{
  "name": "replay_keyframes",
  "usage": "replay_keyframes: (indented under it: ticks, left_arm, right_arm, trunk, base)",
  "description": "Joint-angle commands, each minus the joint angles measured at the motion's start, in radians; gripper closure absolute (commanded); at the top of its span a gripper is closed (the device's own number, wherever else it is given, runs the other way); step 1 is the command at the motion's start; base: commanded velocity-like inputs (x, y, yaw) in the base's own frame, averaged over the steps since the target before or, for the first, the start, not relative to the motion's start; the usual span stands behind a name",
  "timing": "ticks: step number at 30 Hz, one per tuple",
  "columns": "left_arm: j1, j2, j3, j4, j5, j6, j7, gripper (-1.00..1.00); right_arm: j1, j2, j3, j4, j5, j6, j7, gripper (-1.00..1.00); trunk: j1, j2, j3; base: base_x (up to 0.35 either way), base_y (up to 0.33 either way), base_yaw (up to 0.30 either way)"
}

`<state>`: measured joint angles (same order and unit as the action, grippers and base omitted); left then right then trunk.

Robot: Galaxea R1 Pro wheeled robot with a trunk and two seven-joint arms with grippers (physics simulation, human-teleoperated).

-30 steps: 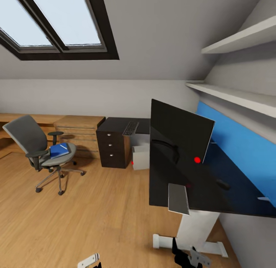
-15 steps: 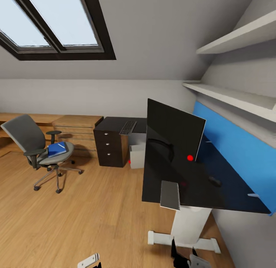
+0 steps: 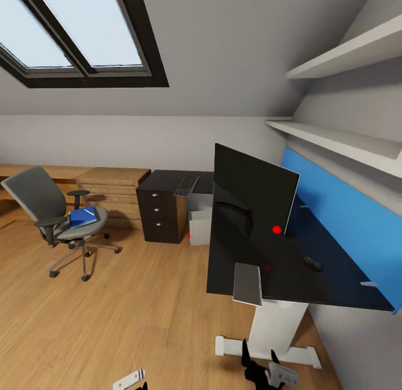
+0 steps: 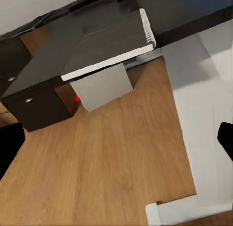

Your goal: In the bedroom, organize the workspace by keeping the computer under the desk, ensuring the monitor is on the desk, placing the keyboard on the desk next to the monitor, placing the mouse on the desk next to the keyboard, moving the folder from the swivel chair onto the desk next to the mouse, stacking the notebook on top of the folder with the pen on top of the notebook, and positioning the swivel chair next to the desk.

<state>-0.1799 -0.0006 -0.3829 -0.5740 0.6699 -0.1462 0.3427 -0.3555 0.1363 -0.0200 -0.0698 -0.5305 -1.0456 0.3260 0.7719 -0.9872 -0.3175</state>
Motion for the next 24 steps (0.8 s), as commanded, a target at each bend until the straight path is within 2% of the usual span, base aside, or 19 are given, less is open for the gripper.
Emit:
replay_keyframes:
  ticks: [1, 11, 13, 18, 24]
  left_arm:
    - [-0.001, 0.001, -0.008, 0.000, 0.011, -0.007, 0.007, -1.00]
    - [-0.001, 0.002, -0.007, 0.002, 0.011, -0.007, 0.007, -1.00]
    - [-0.001, 0.002, -0.007, 0.002, 0.011, -0.007, 0.007, -1.00]
    - [-0.001, 0.002, -0.007, 0.002, 0.011, -0.008, 0.007, -1.00]
    - [-0.001, 0.002, -0.007, 0.002, 0.011, -0.009, 0.006, -1.00]
  right_arm:
    - [-0.001, 0.003, -0.003, -0.014, -0.010, -0.002, 0.011, -1.00]
    - [0.000, 0.008, -0.004, -0.197, -0.012, -0.002, 0.006, -1.00]
    - [0.000, 0.009, -0.004, -0.223, -0.013, 0.025, 0.007, -1.00]
    - [0.000, 0.011, -0.004, -0.242, -0.017, 0.067, 0.008, -1.00]
    - [0.000, 0.014, -0.004, -0.250, -0.033, 0.084, 0.009, -1.00]
  trunk:
    - [0.000, -0.001, -0.001]
    - [0.000, -0.001, -0.001]
    - [0.000, -0.001, -0.001]
    - [0.000, -0.001, -0.001]
    - [0.000, -0.001, -0.001]
  base:
    - [0.000, 0.000, 0.000]
    - [0.000, 0.000, 0.000]
    - [0.000, 0.000, 0.000]
    - [0.000, 0.000, 0.000]
    - [0.000, 0.000, 0.000]
